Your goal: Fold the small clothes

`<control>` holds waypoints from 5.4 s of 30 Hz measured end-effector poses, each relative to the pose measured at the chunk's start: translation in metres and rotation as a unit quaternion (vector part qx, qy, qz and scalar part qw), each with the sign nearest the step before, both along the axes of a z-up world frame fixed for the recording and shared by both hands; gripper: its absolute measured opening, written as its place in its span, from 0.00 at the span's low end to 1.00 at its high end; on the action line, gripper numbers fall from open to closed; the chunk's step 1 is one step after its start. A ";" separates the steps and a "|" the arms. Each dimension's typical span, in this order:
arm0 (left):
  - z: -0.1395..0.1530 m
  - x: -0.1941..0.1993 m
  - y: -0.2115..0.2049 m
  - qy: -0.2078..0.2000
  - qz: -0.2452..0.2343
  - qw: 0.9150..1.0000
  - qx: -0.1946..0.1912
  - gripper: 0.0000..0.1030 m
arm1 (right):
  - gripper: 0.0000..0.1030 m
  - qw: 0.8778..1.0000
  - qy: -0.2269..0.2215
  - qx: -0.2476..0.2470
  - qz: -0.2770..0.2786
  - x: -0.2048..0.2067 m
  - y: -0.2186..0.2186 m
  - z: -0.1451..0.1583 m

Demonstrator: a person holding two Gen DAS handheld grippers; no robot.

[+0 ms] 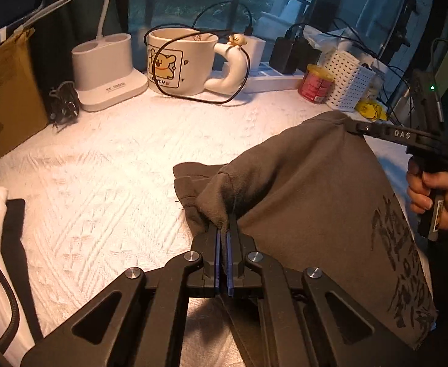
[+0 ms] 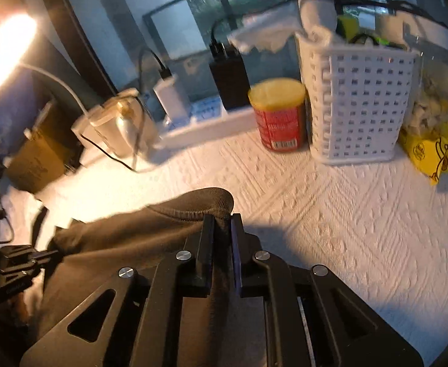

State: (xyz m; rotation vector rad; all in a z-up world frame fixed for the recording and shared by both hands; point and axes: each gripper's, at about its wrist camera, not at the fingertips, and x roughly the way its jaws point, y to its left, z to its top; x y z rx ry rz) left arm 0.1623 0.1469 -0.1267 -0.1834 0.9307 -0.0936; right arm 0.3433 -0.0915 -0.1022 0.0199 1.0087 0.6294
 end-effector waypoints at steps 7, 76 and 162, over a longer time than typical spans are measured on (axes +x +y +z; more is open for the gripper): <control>0.008 -0.006 0.004 0.007 0.019 1.000 -0.006 0.09 | 0.18 0.998 -0.023 -0.054 -0.014 -0.006 -0.001 0.009; 0.013 -0.194 -0.092 0.026 -0.081 0.995 -0.060 0.04 | 0.50 0.996 -0.028 -0.086 -0.003 -0.310 -0.087 0.014; 0.052 -0.086 -0.081 0.005 -0.019 0.999 -0.032 0.56 | 0.40 0.990 -0.046 -0.135 -0.002 -0.198 -0.112 0.049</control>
